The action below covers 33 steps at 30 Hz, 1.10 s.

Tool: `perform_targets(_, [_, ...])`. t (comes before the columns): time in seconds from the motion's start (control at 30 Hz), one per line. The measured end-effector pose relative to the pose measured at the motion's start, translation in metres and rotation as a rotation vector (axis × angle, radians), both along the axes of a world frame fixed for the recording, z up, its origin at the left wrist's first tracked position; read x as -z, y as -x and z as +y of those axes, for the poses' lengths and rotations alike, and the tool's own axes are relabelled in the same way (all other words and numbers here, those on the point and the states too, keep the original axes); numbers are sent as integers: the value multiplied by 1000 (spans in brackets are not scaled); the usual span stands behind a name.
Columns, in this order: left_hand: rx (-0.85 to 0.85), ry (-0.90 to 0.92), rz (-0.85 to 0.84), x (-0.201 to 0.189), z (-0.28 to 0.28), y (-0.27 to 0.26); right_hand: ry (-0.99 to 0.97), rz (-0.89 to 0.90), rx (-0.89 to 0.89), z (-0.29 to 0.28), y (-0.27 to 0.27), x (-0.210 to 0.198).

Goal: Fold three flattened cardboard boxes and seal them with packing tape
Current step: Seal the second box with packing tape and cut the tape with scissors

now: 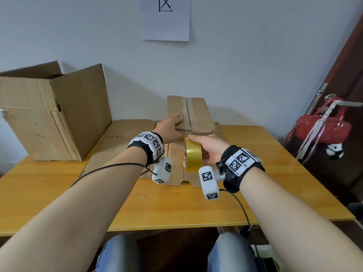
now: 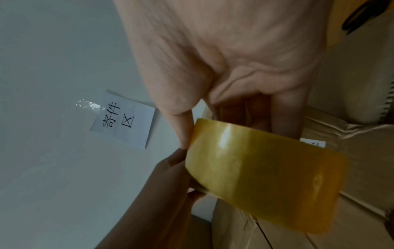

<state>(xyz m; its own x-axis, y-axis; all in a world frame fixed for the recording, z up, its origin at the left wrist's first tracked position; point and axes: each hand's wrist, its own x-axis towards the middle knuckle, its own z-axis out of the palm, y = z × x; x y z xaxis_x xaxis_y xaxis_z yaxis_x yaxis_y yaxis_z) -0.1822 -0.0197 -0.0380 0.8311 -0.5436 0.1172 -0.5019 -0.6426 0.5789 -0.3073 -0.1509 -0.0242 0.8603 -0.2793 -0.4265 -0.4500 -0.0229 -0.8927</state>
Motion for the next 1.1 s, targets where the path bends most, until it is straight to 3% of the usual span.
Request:
perform_targets(0.2, [-42, 152, 93, -3, -3, -2, 147, 36, -59, -13, -12, 6])
perform_targets(0.37, [-60, 191, 115, -7, -4, -4, 546, 11, -104, -28, -3, -18])
perform_targets(0.43, [-60, 177, 91, -5, -3, -8, 691, -80, -60, -39, -5, -24])
perform_targets(0.57, [-145, 171, 130, -7, -2, -14, 798, -277, 136, -61, -24, -25])
perform_targets(0.63, [-193, 173, 160, -12, -2, -14, 787, -216, 131, -65, -32, -21])
perform_targets(0.8, [-242, 235, 224, -19, -2, -12, 548, -163, 37, -61, -46, -15])
perform_targets(1.1, [-270, 104, 162, -22, 1, -15, 657, -157, -27, -57, -62, -11])
